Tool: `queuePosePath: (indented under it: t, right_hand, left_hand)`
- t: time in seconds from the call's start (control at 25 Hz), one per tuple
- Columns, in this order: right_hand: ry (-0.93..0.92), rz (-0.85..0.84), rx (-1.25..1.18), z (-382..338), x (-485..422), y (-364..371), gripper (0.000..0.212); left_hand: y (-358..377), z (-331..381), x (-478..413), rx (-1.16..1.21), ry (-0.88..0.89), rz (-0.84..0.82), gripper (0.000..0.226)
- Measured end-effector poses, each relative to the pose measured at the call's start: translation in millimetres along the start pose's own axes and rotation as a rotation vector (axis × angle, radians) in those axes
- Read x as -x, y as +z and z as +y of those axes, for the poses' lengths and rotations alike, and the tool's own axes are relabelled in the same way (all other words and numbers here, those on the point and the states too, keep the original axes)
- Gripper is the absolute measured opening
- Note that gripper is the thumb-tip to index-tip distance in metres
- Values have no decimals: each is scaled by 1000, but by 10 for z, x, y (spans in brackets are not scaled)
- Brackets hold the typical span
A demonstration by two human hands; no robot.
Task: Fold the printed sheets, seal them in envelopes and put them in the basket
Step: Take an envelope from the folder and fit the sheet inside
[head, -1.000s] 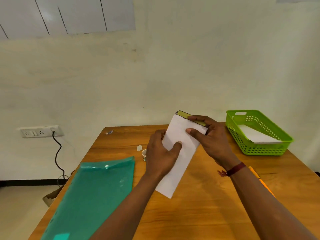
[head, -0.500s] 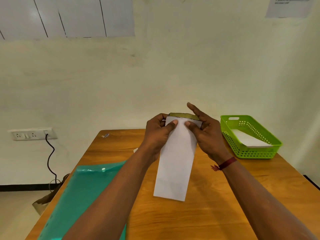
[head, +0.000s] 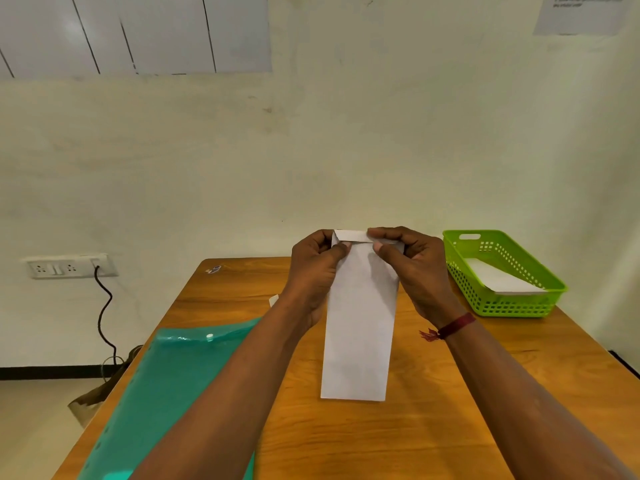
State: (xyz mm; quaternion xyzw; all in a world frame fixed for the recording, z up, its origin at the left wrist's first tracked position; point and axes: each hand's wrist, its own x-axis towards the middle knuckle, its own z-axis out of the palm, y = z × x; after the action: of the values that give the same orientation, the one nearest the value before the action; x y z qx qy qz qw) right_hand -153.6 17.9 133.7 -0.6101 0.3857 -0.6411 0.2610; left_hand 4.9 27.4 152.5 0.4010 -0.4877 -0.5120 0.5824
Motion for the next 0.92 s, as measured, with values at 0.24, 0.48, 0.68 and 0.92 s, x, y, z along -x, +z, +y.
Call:
queuePosePath:
  t: [0.24, 0.48, 0.68, 0.92]
  right_hand:
    - [11, 105, -41, -78, 32, 76, 14]
    - [104, 24, -142, -81, 71, 10, 37]
    - [149, -51, -196, -90, 119, -47, 51]
    - [191, -90, -282, -66, 189, -100, 66]
  left_hand:
    - [43, -20, 19, 11, 38, 29, 11]
    - [-24, -83, 1, -34, 73, 135, 4]
    - [-31, -91, 21, -21, 62, 166, 2]
    - [-28, -102, 32, -4, 89, 166, 7]
